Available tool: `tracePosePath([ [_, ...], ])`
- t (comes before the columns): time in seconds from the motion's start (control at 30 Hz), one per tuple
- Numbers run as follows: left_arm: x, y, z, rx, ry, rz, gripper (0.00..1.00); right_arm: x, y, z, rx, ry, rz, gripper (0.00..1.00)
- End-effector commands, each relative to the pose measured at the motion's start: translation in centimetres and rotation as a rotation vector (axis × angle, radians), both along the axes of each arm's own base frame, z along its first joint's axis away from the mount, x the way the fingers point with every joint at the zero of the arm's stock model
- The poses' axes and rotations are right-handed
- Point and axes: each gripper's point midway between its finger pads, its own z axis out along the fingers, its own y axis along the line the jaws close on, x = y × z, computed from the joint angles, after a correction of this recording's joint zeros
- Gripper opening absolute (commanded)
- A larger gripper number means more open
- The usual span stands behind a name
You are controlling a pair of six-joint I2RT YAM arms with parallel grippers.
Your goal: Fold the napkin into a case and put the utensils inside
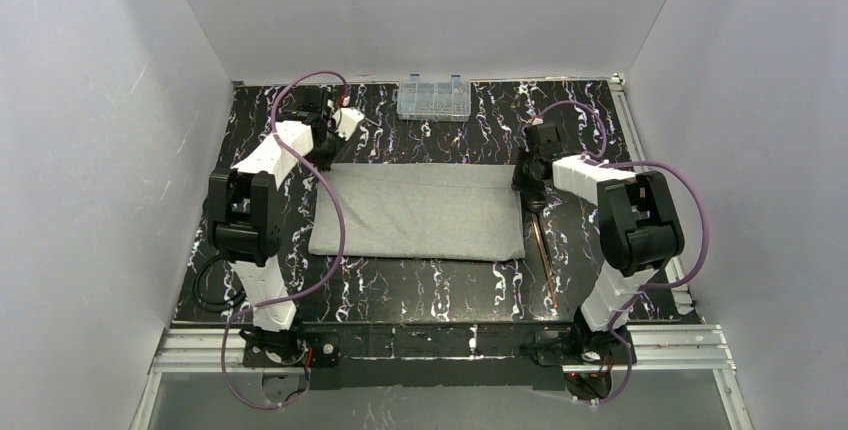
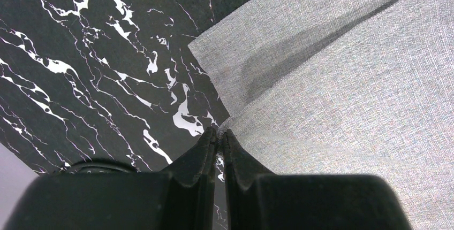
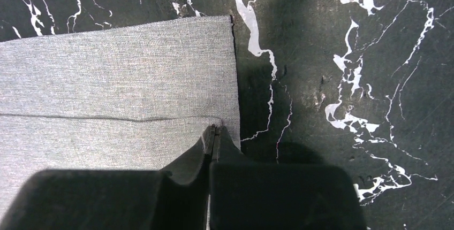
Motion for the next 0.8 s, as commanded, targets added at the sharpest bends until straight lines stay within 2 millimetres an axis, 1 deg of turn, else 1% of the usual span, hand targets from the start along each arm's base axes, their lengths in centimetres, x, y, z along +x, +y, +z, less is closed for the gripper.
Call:
tracePosePath([
  [0.0,-0.1,-0.3,2.0,-0.013,-0.027,-0.01,0.0,0.5,0.5,2.7,0.011,-0.063,0.02,0.01],
  [0.13,-0.1,-0.3,2.5,-0.013,-0.037,-0.007,0.0,1.4,1.4,5.7,0.054,-0.122,0.048,0.01],
  [0.27,0.3,-0.2,3.1,-0.005,-0.053,-0.004,0.0,2.0,1.6,7.6,0.078,-0.158,0.036,0.01],
  [0.47,1.3,0.1,3.6,0.016,-0.079,0.007,0.0,2.6,0.8,8.1,0.048,-0.184,-0.001,0.01],
  [0.53,1.6,0.1,3.7,0.012,-0.083,0.011,0.0,2.8,0.4,7.9,0.038,-0.176,-0.008,0.01],
  [0.6,1.6,-0.1,3.6,0.006,-0.078,0.009,0.0,2.6,0.5,7.2,0.038,-0.144,0.013,0.01],
  [0.67,1.4,0.0,3.4,0.013,-0.072,0.008,0.0,1.9,0.9,6.0,0.039,-0.082,0.045,0.18],
  [0.77,1.1,0.5,2.7,0.036,-0.059,0.009,0.0,0.8,1.1,4.2,0.052,-0.027,0.055,0.37],
])
